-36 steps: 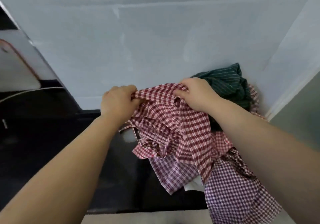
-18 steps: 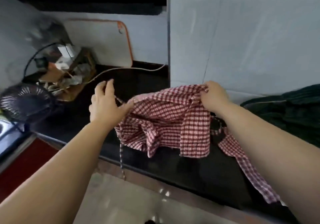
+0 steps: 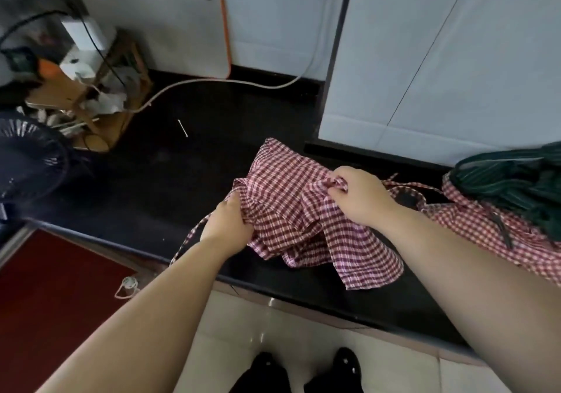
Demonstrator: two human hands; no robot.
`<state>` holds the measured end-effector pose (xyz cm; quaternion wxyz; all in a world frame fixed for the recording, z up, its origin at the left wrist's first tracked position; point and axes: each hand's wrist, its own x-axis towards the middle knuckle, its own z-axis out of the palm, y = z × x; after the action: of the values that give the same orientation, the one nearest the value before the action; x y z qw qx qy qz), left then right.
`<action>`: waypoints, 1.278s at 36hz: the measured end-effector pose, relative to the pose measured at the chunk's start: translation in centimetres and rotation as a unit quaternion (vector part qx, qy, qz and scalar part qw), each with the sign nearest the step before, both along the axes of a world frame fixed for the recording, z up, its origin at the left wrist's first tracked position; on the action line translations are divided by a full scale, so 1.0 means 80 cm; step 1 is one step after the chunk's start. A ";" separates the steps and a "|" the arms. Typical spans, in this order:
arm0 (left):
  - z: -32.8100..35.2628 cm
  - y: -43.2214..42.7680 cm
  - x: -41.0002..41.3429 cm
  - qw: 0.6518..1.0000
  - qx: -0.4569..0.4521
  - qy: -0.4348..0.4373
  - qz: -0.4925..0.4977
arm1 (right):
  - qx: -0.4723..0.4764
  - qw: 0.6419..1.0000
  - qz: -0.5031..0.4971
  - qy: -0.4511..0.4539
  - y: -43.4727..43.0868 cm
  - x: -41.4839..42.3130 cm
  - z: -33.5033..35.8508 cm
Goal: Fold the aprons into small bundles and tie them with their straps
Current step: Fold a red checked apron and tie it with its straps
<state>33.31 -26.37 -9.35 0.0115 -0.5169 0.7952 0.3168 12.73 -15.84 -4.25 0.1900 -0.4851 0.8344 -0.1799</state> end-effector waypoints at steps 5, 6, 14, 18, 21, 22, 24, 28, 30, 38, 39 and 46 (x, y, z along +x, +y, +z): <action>0.018 -0.030 0.005 0.985 -0.063 0.108 0.118 | -0.112 0.981 -0.153 -0.028 -0.017 -0.027 0.014; 0.032 -0.040 0.006 0.971 -0.064 0.160 0.166 | -0.135 0.974 -0.182 -0.029 -0.019 -0.036 0.021; 0.134 -0.088 -0.016 0.937 -0.163 0.268 0.153 | -0.241 0.938 -0.250 0.007 -0.043 -0.070 0.081; 0.163 -0.087 -0.031 0.926 -0.097 0.313 0.186 | -0.229 0.944 -0.220 0.086 -0.043 -0.062 0.095; 0.179 -0.074 -0.047 0.905 0.121 0.354 0.204 | -0.260 0.958 -0.046 0.110 -0.042 -0.026 0.107; 0.184 -0.071 -0.053 0.893 0.192 0.358 0.195 | -0.255 0.964 0.046 0.067 -0.044 -0.013 0.110; 0.194 -0.065 -0.061 0.870 0.295 0.356 0.172 | -0.177 0.967 0.180 -0.028 -0.052 0.006 0.102; 0.212 -0.066 -0.061 0.821 0.376 0.405 0.142 | -0.177 0.980 0.086 -0.023 -0.067 -0.013 0.074; 0.215 -0.071 -0.049 0.832 0.359 0.401 0.136 | -0.211 0.976 -0.033 -0.052 -0.066 -0.036 0.083; 0.173 -0.095 -0.021 0.966 -0.113 0.140 0.186 | -0.184 0.951 -0.111 -0.221 -0.085 -0.054 0.122; 0.170 -0.090 -0.022 0.957 -0.164 0.156 0.184 | -0.172 0.937 -0.139 -0.270 -0.084 -0.057 0.127; 0.130 -0.009 -0.048 0.974 -0.156 0.077 -0.141 | -0.130 0.901 -0.192 -0.366 -0.074 -0.074 0.128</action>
<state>29.44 -27.06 1.05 -0.0864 -0.3688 0.8983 0.2226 6.77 -21.77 6.03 0.3795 -0.2359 0.7522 -0.4843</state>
